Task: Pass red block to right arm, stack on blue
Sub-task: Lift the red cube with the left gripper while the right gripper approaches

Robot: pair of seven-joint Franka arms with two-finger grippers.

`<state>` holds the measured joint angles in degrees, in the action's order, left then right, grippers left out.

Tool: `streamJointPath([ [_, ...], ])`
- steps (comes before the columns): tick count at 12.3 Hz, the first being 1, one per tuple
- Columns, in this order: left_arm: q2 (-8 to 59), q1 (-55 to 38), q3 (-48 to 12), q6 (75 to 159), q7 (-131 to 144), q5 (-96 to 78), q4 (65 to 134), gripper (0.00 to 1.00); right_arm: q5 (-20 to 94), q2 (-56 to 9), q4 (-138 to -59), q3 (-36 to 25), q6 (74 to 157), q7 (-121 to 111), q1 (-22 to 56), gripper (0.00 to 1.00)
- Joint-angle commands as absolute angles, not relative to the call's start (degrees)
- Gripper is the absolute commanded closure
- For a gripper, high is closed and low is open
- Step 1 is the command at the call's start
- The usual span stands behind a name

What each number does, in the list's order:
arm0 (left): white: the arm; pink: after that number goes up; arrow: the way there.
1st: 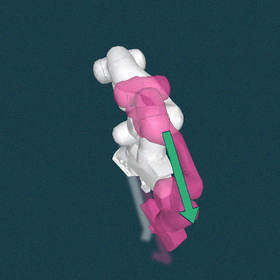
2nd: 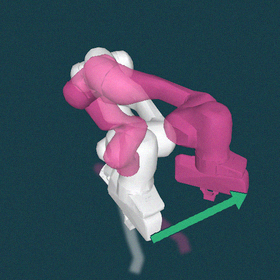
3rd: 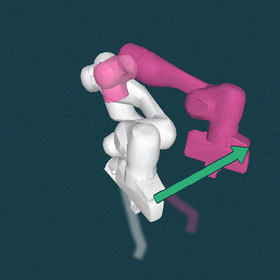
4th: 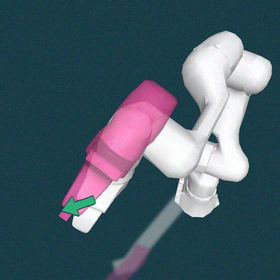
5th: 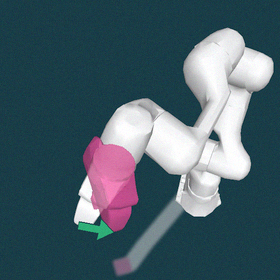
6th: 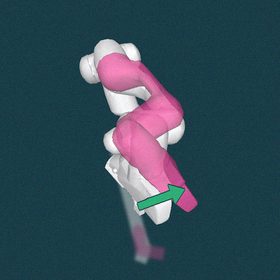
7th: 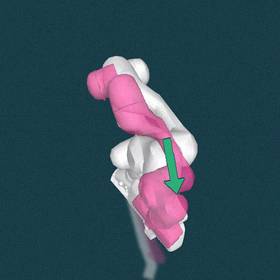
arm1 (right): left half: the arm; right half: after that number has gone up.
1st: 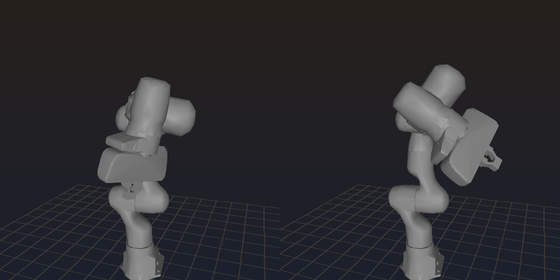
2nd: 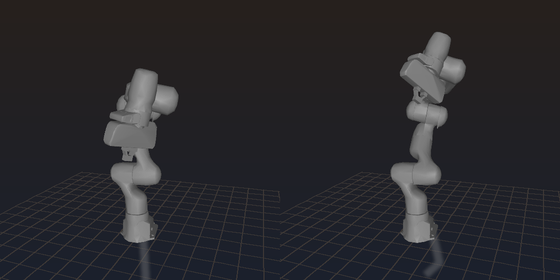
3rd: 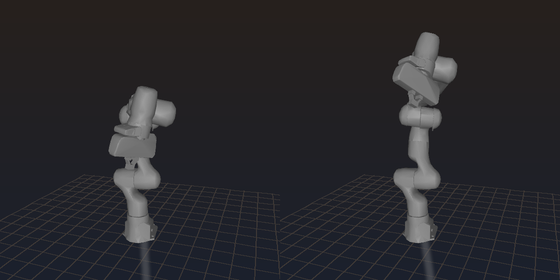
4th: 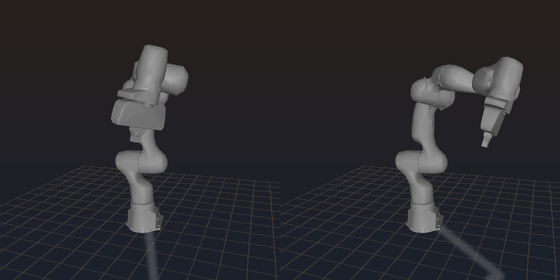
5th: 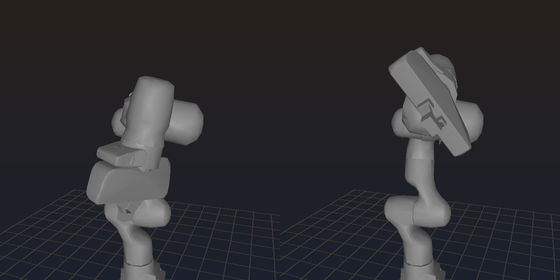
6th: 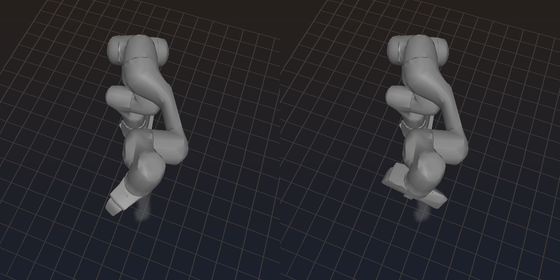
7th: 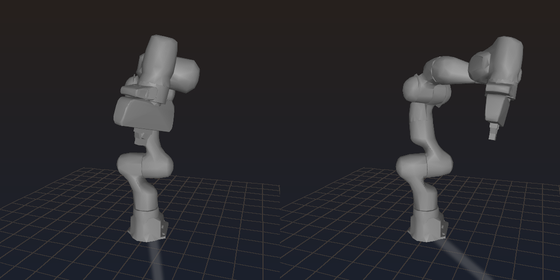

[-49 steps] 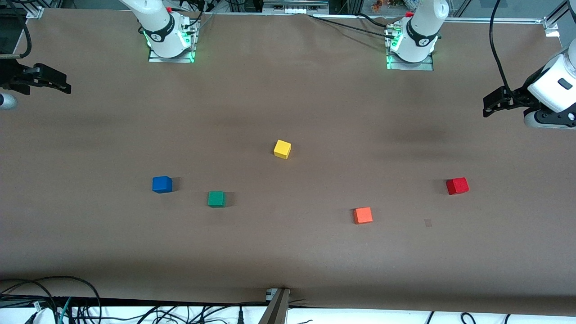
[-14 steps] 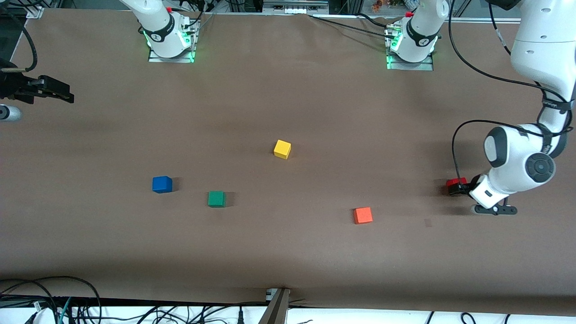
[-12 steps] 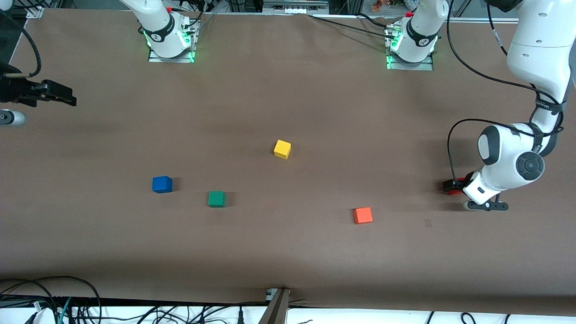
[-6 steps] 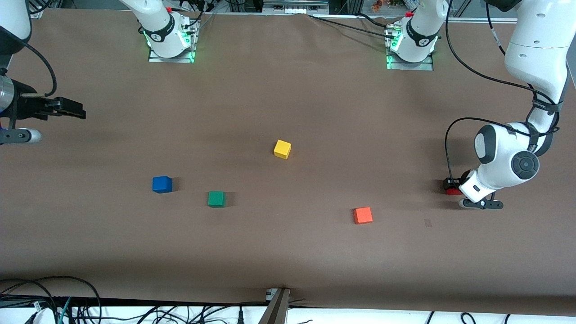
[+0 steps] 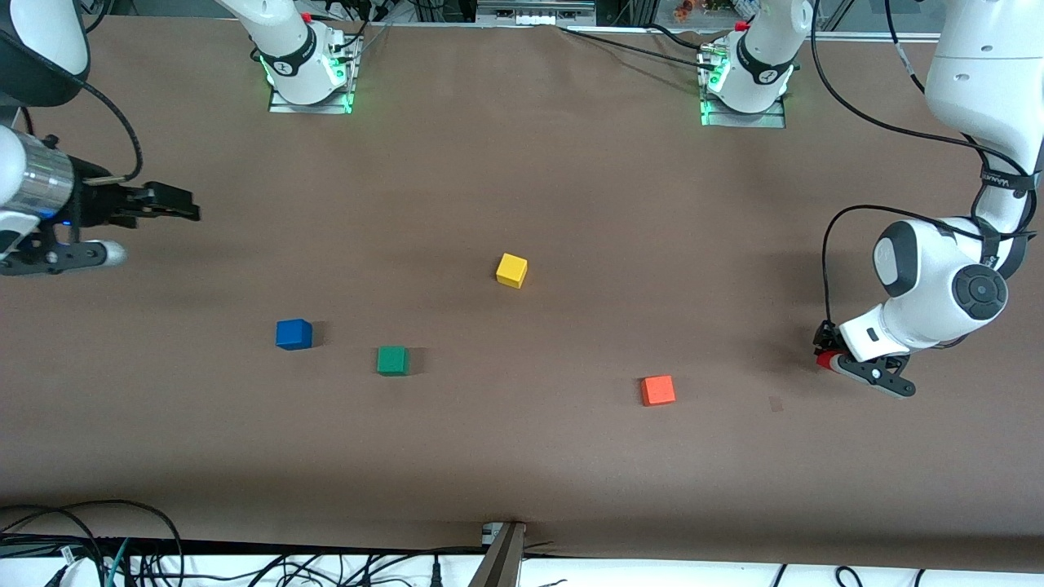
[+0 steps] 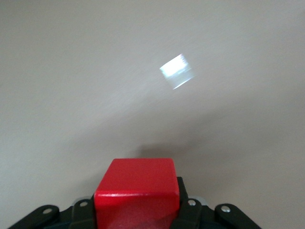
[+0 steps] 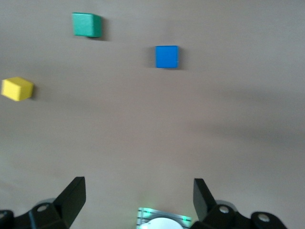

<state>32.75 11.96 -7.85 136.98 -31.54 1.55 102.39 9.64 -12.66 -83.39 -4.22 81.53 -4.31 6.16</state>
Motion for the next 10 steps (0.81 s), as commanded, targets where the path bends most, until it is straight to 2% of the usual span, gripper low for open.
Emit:
streamJointPath([
  [1, 31.8, 16.2, -14.5, 135.5, -43.0, -7.0, 101.4, 1.0, 18.2, -15.9, -82.3, -3.4, 81.6, -4.3, 6.5, 0.0],
  [4, 32.3, 17.7, -20.7, 135.5, -57.1, -16.2, 100.9, 1.0, 30.2, -20.2, -82.3, -2.7, 81.7, -4.3, 7.2, 0.0],
  [6, 32.3, 17.6, -22.8, 135.5, -67.2, -23.1, 100.7, 1.0, 38.3, -23.3, -82.3, -2.7, 82.3, -4.5, 7.3, 0.0],
  [10, 33.1, 17.5, -28.4, 135.4, -91.8, -46.1, 100.7, 1.0, 57.7, -30.0, -82.3, -2.6, 82.9, -4.9, 7.4, 0.0],
])
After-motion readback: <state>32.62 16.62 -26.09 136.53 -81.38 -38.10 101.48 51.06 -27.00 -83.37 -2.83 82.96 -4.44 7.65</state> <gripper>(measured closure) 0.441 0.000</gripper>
